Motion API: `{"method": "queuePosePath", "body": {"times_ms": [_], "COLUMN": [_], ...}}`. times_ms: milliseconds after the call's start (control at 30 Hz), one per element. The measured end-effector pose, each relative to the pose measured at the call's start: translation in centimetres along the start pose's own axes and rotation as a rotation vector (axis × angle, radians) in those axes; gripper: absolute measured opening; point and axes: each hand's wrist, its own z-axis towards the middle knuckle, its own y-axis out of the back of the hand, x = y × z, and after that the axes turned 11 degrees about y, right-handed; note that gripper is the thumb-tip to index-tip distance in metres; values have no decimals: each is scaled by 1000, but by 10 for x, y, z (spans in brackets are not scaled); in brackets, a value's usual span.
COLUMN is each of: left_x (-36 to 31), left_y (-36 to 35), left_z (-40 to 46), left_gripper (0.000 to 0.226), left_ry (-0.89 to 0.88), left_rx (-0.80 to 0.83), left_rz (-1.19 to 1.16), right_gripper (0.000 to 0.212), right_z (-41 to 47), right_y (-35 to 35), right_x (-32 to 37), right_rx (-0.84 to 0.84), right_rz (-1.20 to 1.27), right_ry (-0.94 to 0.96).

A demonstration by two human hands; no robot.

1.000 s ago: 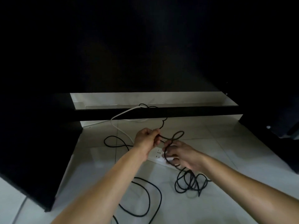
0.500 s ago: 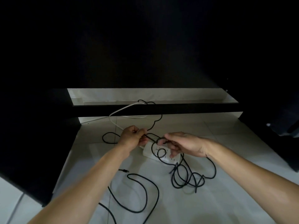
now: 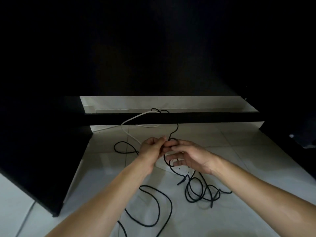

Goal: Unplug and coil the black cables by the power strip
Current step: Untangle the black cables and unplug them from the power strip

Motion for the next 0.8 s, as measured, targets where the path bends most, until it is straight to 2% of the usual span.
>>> {"method": "queuePosePath", "body": {"times_ms": [67,133,200,300,400,467,533,600,700,767,800], "left_x": [0,-2,-2,1,4,3,1,0,-3,-10,-15], "left_y": [4,9,12,13,16,20,26,32,41,43,42], "left_z": [3,3,3,4,4,4,7,10,12,10,9], "left_gripper": [29,26,22,25,29,32,35,37,39,37,35], "left_ry": [-11,-17,-19,-29,-61,-110,-164,-244,-355,-386,-375], "left_rx": [-39,-28,15,19,-16,-53,-101,-166,-308,-391,-414], "left_rz": [3,46,92,152,260,378,485,601,718,684,626], "right_gripper": [26,27,29,31,15,14,12,14,21,20,18], "right_z": [1,4,8,10,14,17,19,16,6,-3,-8], "right_y": [3,9,13,5,-3,-4,0,4,2,-4,-9], "right_x": [3,7,7,6,5,6,7,10,17,18,14], "right_rx": [-63,-126,-115,32,109,131,78,23,56,130,206], "right_rz": [86,46,-159,-419,-694,-839,-967,-1198,-1649,-1664,-1600], "right_ry": [-36,-41,5,44,48,35,62,203,610,782,784]}}
